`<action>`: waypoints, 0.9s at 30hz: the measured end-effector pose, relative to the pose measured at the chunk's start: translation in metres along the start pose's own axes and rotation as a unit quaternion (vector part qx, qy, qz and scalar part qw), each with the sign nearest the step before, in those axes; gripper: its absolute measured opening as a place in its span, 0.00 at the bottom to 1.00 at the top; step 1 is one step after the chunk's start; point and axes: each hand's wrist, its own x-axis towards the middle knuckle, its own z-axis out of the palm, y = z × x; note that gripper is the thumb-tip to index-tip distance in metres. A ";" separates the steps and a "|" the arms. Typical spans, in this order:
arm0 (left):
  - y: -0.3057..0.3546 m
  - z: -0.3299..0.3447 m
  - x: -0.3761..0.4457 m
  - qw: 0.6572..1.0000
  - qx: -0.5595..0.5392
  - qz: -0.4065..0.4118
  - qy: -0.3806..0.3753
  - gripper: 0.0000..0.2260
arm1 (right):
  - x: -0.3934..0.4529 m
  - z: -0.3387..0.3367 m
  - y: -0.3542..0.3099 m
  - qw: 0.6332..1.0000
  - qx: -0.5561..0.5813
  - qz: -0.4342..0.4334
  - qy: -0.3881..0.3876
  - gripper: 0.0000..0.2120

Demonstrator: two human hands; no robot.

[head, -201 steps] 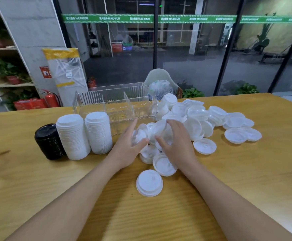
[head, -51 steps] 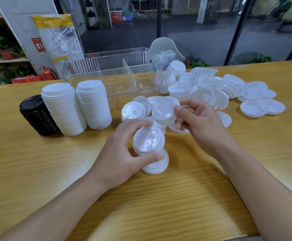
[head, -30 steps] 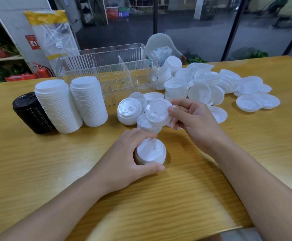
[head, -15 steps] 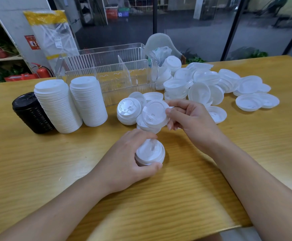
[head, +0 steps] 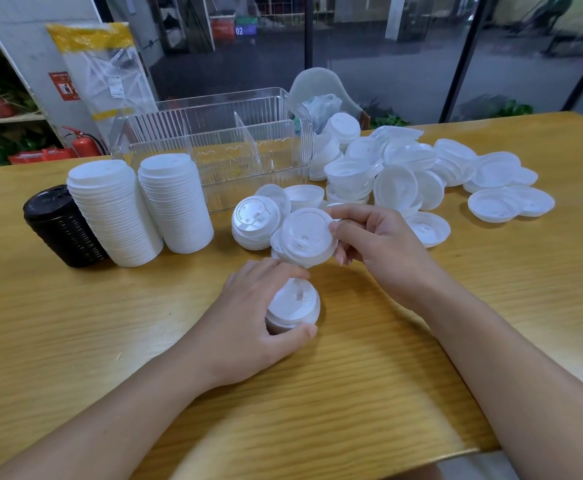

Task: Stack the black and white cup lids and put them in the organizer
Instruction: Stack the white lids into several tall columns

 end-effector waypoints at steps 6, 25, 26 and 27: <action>0.000 -0.008 0.001 0.986 -0.114 -0.080 0.093 0.26 | 0.000 0.000 -0.002 1.000 -0.001 0.003 -0.004 0.13; -0.001 -0.013 0.014 0.974 -0.075 -0.009 0.213 0.37 | -0.018 0.028 -0.011 0.962 -0.244 -0.121 -0.013 0.21; -0.002 -0.014 0.011 0.979 -0.091 -0.017 0.183 0.42 | -0.017 0.024 -0.008 0.959 -0.247 -0.139 -0.003 0.16; -0.004 -0.016 0.007 0.982 -0.114 -0.026 0.146 0.46 | -0.016 0.019 -0.005 0.958 -0.248 -0.147 0.002 0.11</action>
